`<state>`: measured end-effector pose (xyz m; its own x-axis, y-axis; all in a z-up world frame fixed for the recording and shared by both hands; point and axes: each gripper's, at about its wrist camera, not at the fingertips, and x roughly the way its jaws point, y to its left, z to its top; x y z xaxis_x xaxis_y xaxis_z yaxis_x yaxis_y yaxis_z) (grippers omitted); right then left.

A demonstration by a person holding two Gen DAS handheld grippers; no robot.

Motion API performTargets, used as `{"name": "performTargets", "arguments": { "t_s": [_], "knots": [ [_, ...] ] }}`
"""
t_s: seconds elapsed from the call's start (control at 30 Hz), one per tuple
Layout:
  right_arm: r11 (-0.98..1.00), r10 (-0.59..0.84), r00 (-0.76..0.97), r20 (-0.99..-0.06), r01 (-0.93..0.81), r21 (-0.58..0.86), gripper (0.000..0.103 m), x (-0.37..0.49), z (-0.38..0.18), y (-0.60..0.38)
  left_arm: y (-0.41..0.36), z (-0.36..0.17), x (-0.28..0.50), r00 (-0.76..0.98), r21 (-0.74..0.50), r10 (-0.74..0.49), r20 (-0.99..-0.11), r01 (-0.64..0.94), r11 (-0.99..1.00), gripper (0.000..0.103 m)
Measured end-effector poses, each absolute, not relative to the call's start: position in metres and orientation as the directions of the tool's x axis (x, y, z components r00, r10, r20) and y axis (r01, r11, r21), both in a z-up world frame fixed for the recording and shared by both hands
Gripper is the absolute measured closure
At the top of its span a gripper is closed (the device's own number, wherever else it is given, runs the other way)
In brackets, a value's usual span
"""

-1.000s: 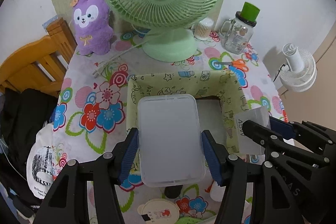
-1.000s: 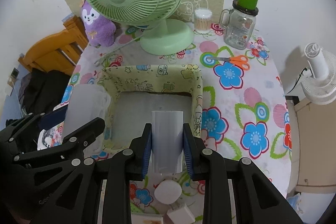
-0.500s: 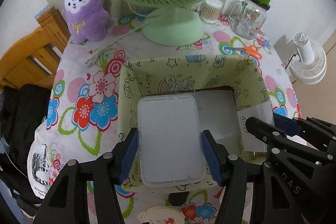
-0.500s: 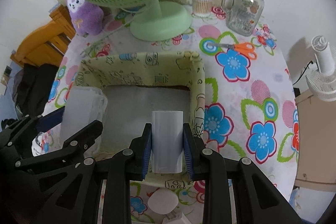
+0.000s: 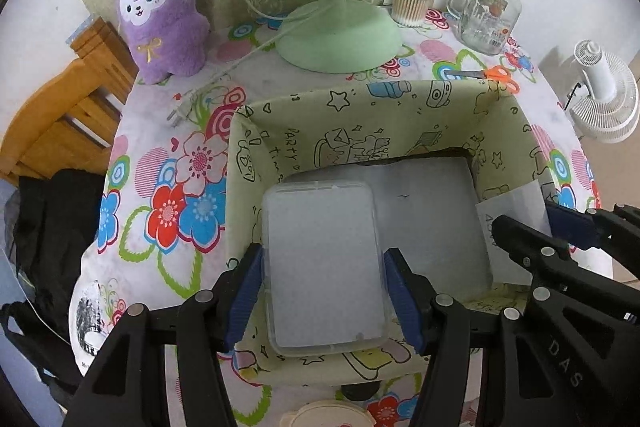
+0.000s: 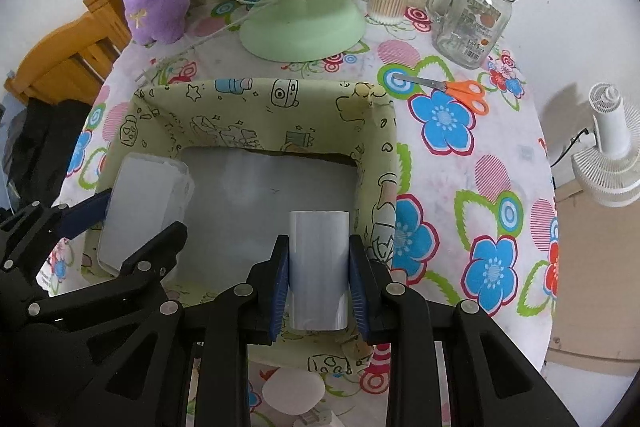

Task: Organize rigid objects
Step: 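Lower the container into the box with the left gripper while the right gripper releases the cylinder inside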

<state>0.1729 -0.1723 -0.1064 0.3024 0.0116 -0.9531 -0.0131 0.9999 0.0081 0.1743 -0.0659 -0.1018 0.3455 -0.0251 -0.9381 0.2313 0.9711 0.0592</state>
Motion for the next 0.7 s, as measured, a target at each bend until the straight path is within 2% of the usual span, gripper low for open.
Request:
{"name": "performTargets", "arguments": {
  "t_s": [0.33,0.7],
  "knots": [
    [1.000,-0.003,0.293,-0.956,0.002,-0.002,0.072,0.1711,-0.1059,-0.1718,-0.0669,-0.1017,0.1732,0.338,0.067,-0.022,-0.941,0.251,0.966,0.039],
    [0.998,0.004,0.280,-0.960,0.056,0.021,0.071,0.1656,-0.0982,-0.1770,-0.0613,-0.0921,0.1684,0.324,0.020,-0.066,-0.944,0.255,0.967,0.031]
  ]
}}
